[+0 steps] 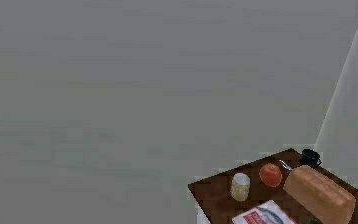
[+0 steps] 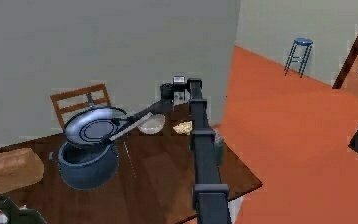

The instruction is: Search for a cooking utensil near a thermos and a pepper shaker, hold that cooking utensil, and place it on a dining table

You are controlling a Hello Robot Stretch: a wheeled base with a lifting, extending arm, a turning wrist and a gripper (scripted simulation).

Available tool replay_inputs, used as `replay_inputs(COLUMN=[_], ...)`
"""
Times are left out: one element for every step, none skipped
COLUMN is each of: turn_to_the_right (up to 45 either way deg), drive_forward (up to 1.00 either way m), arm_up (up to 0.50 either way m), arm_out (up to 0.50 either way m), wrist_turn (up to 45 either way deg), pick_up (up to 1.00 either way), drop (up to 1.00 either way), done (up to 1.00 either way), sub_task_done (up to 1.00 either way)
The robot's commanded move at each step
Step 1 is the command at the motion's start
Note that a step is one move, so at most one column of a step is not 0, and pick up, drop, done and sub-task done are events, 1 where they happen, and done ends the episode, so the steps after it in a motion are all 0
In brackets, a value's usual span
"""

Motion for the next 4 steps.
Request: replay_inputs(turn_to_the_right=[0.0,0.0,0.0,0.0], drive_forward=[0.00,0.00,0.00,0.00], arm_up=[0.00,0.10,0.00,0.04], arm_out=[0.00,0.00,-0.08,0.00], wrist_turn=[0.0,0.0,0.0,0.0], pick_up=[0.00,0.00,0.00,0.00], drop=[1.00,0.00,0.00,0.00], done=[0.00,0.00,0.00,0.00], sub_task_done=[0.00,0.00,0.00,0.00])
